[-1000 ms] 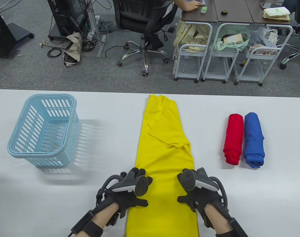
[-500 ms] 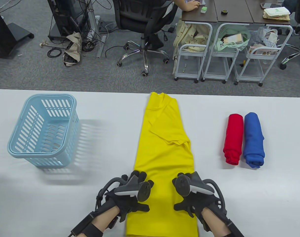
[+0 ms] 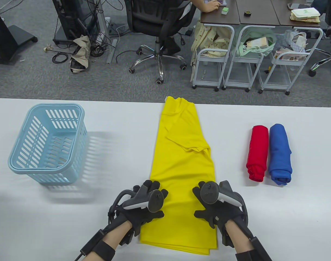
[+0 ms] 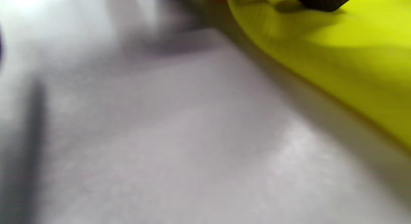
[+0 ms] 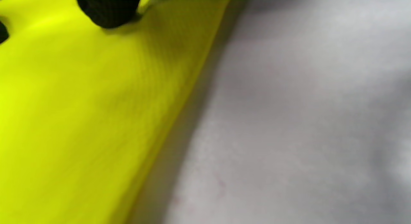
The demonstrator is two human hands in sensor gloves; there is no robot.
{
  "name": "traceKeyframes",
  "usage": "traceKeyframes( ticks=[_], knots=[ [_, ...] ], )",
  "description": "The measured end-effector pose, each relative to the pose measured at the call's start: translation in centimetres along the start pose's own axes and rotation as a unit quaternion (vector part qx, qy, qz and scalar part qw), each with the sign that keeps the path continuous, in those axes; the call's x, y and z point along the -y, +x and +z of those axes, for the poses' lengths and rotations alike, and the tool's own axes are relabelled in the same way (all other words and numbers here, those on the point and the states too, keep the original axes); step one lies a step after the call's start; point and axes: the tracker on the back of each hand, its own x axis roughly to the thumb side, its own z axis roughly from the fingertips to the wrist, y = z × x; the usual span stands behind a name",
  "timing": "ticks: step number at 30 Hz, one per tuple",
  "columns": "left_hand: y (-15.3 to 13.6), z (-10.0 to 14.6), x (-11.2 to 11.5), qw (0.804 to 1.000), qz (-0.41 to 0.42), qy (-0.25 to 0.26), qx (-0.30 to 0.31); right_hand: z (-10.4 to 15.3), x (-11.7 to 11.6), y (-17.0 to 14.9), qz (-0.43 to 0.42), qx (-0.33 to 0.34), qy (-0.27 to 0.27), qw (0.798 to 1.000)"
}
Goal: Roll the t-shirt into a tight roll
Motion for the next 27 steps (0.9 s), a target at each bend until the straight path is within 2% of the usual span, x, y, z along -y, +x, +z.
traceKeyframes(
  ticks=[4, 6, 8, 10, 11, 14, 16, 19, 20, 22, 27],
  knots=[
    [1.3, 1.5, -0.4, 0.999, 0.019, 0.011, 0.042, -0.1, 0.2, -0.5, -0.016, -0.005, -0.006, 1.0],
    [1.9, 1.2, -0.1, 0.999, -0.003, -0.017, 0.043, -0.1, 0.2, -0.6, -0.018, -0.009, -0.013, 1.0],
    [1.9, 0.3, 1.0, 0.996, -0.048, -0.067, 0.021, -0.1, 0.2, -0.4, -0.006, -0.026, -0.019, 0.999],
    [1.6, -0.3, 1.2, 0.997, -0.028, -0.074, 0.025, 0.5, 0.5, 0.0, 0.032, -0.08, -0.043, 0.995],
    [1.5, -0.4, 1.3, 0.997, -0.014, -0.075, 0.027, 0.9, 0.7, 0.2, 0.053, -0.087, -0.052, 0.993],
    [1.4, -0.5, 1.3, 0.997, -0.023, -0.074, 0.029, 2.0, 0.7, 1.2, 0.056, -0.05, -0.055, 0.996],
    [1.3, -0.5, 1.3, 0.997, -0.016, -0.076, 0.029, 2.0, 0.0, 1.8, 0.045, -0.009, -0.029, 0.999],
    [1.0, -0.6, 1.3, 0.997, -0.013, -0.074, 0.026, 1.3, -1.0, 1.9, 0.1, -0.016, 0.017, 0.995],
    [0.8, -0.6, 1.2, 0.997, -0.011, -0.073, 0.024, 1.2, -0.8, 1.6, 0.104, -0.014, 0.017, 0.994],
    [0.4, -0.7, 1.2, 0.997, -0.005, -0.07, 0.02, 1.0, -0.7, 1.0, 0.055, -0.003, 0.016, 0.998],
    [-0.6, -0.4, 0.9, 0.999, -0.004, -0.054, 0.001, 1.0, -0.3, -0.1, 0.032, -0.004, 0.005, 0.999]
  ],
)
